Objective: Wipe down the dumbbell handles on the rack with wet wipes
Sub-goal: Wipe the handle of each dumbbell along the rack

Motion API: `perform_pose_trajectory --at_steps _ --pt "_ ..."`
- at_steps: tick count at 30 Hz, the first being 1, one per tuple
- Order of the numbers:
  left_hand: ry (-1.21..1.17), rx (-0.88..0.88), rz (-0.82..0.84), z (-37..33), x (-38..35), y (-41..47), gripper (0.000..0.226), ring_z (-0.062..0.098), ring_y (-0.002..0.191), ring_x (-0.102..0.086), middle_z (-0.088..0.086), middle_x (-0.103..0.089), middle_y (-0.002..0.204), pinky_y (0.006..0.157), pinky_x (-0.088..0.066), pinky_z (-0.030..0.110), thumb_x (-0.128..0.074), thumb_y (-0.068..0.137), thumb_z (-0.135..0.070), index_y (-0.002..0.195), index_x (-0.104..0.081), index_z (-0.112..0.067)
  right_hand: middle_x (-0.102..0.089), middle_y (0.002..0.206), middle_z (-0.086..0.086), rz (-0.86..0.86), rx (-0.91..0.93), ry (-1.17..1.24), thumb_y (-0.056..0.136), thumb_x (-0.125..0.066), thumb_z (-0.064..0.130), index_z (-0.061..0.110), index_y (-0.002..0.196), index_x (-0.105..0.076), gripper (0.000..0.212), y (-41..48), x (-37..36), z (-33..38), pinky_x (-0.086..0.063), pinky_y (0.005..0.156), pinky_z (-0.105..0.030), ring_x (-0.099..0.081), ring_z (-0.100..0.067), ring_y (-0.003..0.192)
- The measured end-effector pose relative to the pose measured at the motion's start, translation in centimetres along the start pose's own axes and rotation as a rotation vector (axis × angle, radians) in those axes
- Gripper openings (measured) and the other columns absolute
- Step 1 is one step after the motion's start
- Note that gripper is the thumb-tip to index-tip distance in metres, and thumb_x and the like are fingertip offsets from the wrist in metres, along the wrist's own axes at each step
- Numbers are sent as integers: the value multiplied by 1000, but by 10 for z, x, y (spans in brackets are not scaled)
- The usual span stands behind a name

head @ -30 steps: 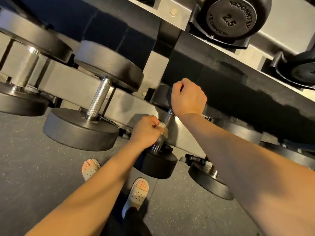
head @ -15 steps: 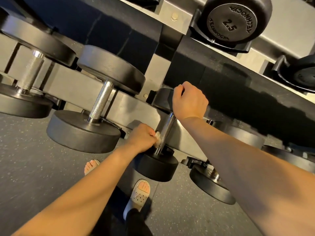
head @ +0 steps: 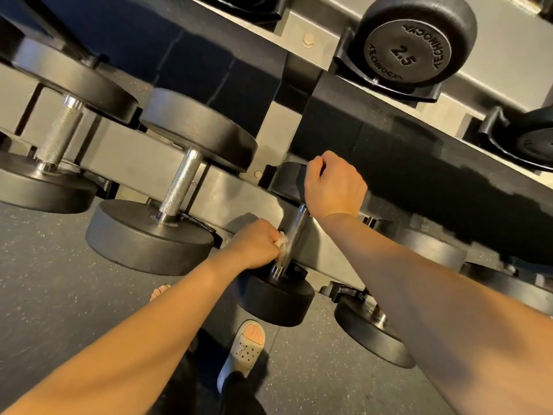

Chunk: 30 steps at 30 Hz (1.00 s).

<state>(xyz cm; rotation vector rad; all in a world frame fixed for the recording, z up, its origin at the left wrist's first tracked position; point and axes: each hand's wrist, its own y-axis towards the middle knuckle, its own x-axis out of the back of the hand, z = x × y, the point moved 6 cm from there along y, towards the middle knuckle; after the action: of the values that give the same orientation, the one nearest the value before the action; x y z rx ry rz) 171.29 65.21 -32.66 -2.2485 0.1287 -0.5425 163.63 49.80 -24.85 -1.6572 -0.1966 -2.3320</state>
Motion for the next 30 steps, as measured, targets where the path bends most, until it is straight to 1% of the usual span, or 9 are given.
perform_pose_trajectory --at_steps 4,6,8,12,17,21,25,27,30 --pt "-685 121 -227 -7 10 3 18 6 71 -68 -3 -72 73 69 -57 21 -74 92 -6 81 -70 -20 -49 63 9 -1 3 10 104 -42 36 26 73 -50 34 0 0 0 -37 54 -24 -49 -9 57" --pt "-1109 170 -345 -14 6 9 16 10 76 -72 3 -76 82 69 -60 21 -76 89 -3 85 -69 -17 -48 62 9 -7 7 14 104 -42 36 26 72 -49 34 -1 0 0 -35 54 -24 -49 -9 57" --pt "-1226 156 -378 -19 -4 14 16 20 89 -73 7 -75 92 73 -60 25 -76 88 -2 89 -72 -18 -48 62 9 -18 7 11 104 -42 36 26 73 -50 34 -1 -1 -1 -36 55 -25 -49 -9 57" --pt "-769 -69 -338 -8 -9 5 22 16 92 -74 -5 -78 86 87 -59 33 -78 89 -15 75 -81 -31 -48 62 9 -13 4 10 104 -42 35 25 73 -51 33 0 -2 -1 -36 55 -25 -48 -9 57" --pt "63 -132 -167 17 -13 -10 19 20 73 -63 0 -65 76 67 -51 36 -79 85 -31 74 -70 -17 -48 62 9 -10 -4 7 104 -42 36 27 71 -48 34 0 0 0 -38 55 -25 -49 -8 56" --pt "-7 -136 -198 -4 -7 -14 25 16 72 -63 -2 -64 72 70 -51 34 -82 83 -28 71 -61 -21 -47 61 9 -9 2 10 104 -41 36 28 69 -44 36 0 0 1 -35 54 -26 -47 -8 55" --pt "-811 -14 -377 -29 0 0 23 12 80 -66 0 -68 89 76 -58 29 -82 84 -10 89 -61 -20 -49 63 8 -23 0 23 104 -42 36 25 73 -50 34 -1 1 0 -40 54 -27 -49 -9 57" --pt "-721 -18 -405 -27 -6 6 21 7 73 -62 -5 -65 80 72 -53 26 -80 85 -9 85 -61 -17 -50 63 8 -22 -2 28 104 -42 36 24 74 -51 33 -1 1 -1 -40 54 -26 -49 -9 57" --pt "-248 -28 -326 -14 -18 -1 26 7 60 -53 -7 -57 63 58 -39 26 -80 82 -16 70 -57 -16 -50 62 8 -12 3 35 103 -42 36 26 72 -49 34 0 1 0 -36 53 -26 -48 -9 56"
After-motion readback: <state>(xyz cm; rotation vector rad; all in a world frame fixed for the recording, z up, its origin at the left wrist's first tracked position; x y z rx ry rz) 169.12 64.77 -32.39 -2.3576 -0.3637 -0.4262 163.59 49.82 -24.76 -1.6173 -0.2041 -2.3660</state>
